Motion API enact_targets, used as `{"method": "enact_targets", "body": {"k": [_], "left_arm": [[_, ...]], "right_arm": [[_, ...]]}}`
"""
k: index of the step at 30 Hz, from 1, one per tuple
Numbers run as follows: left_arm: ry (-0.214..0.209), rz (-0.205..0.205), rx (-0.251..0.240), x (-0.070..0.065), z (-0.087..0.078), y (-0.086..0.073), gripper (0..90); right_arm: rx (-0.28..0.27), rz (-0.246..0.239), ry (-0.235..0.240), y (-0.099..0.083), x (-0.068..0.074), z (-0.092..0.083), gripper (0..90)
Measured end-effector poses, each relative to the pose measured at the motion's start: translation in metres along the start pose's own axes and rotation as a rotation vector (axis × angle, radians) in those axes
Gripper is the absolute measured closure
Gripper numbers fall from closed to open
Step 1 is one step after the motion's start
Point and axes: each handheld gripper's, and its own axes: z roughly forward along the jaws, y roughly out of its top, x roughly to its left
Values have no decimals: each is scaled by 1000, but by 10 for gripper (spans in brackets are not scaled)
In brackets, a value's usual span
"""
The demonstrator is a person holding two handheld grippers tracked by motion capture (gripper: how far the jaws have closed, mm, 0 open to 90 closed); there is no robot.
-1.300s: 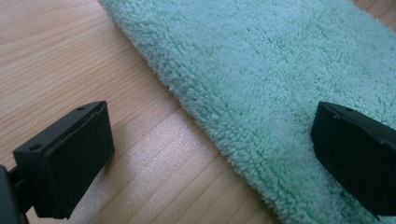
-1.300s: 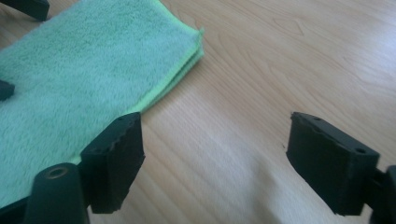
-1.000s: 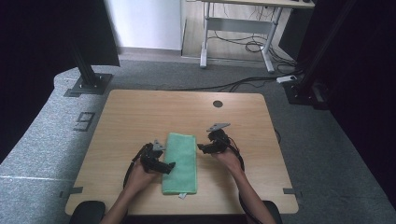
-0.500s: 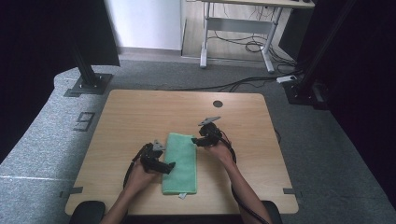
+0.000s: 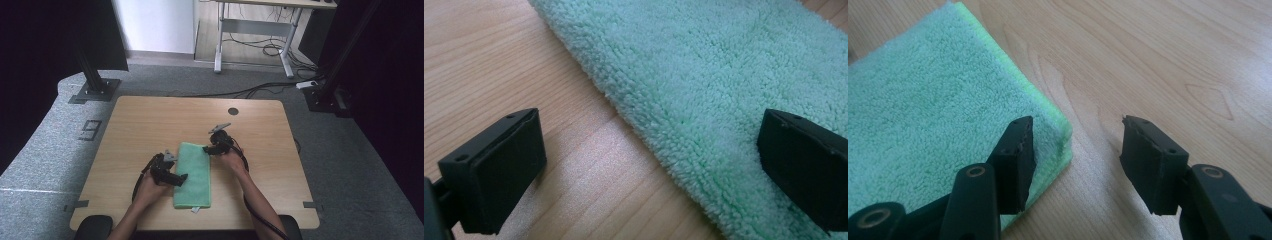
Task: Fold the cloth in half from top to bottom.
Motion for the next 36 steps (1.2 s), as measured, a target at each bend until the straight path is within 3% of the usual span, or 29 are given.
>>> {"method": "enact_targets", "body": {"k": [5, 12, 17, 36], "left_arm": [[1, 3, 3, 0, 0, 0, 0], [0, -1, 0, 0, 0, 0, 0], [0, 0, 0, 0, 0, 0, 0], [16, -15, 2, 1, 0, 0, 0]], "right_arm": [[10, -10, 5, 0, 0, 4, 489], [11, -13, 62, 0, 2, 4, 691], [20, 13, 95, 1, 4, 4, 826], [27, 6, 84, 3, 6, -3, 840]]}}
